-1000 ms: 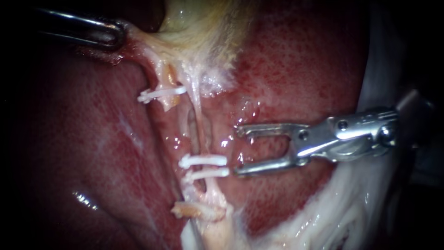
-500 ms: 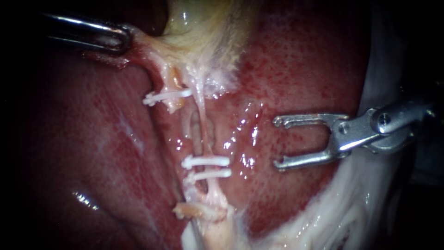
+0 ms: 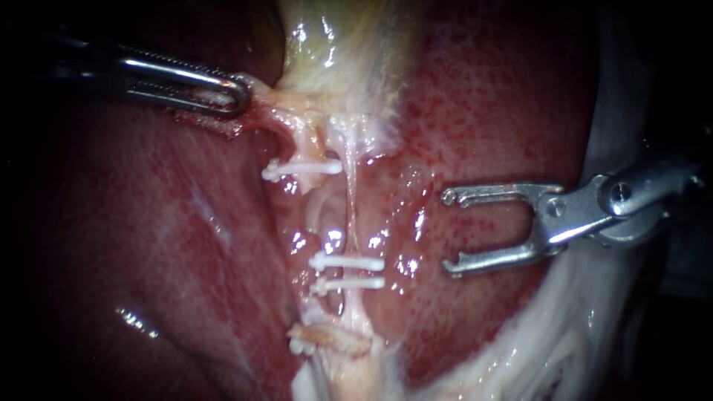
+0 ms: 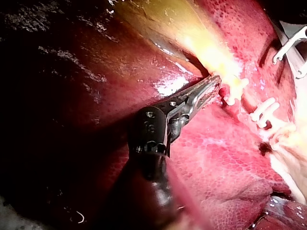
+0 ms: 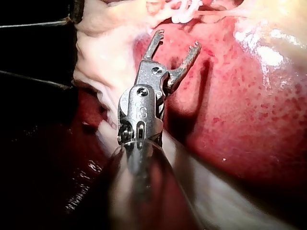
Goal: Going back second clip right tube
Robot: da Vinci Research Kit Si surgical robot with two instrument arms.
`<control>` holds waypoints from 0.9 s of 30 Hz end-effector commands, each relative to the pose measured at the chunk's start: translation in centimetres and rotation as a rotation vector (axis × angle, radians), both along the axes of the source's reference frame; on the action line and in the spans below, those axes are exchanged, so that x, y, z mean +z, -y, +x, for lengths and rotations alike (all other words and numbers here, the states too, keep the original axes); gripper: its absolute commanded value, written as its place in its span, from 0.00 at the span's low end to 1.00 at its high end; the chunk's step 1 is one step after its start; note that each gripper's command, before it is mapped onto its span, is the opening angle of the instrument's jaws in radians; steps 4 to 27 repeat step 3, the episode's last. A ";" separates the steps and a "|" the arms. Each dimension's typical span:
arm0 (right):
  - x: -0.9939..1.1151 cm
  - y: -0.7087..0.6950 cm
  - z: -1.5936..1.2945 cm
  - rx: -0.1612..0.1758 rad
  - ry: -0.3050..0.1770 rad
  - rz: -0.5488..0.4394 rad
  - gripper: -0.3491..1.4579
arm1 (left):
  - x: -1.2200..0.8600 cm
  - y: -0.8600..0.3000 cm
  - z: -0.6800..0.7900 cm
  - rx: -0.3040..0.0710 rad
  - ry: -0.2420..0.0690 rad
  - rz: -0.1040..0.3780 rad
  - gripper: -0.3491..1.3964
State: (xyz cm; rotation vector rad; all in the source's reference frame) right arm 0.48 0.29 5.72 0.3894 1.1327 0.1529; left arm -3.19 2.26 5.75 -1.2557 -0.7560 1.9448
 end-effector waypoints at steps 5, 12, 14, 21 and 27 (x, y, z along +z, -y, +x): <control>0.00 0.00 0.02 0.001 0.001 0.000 0.47 | -0.01 -0.01 0.01 0.001 0.001 0.001 0.00; 0.00 0.00 0.02 0.001 0.001 0.000 0.47 | -0.01 -0.01 0.01 0.001 0.001 0.001 0.00; 0.00 0.00 0.02 0.001 0.001 0.000 0.47 | -0.01 -0.01 0.01 0.001 0.001 0.001 0.00; 0.00 0.00 0.02 0.001 0.001 0.000 0.47 | -0.01 -0.01 0.01 0.001 0.001 0.001 0.00; 0.00 0.00 0.02 0.001 0.001 0.000 0.47 | -0.01 -0.01 0.01 0.001 0.001 0.001 0.00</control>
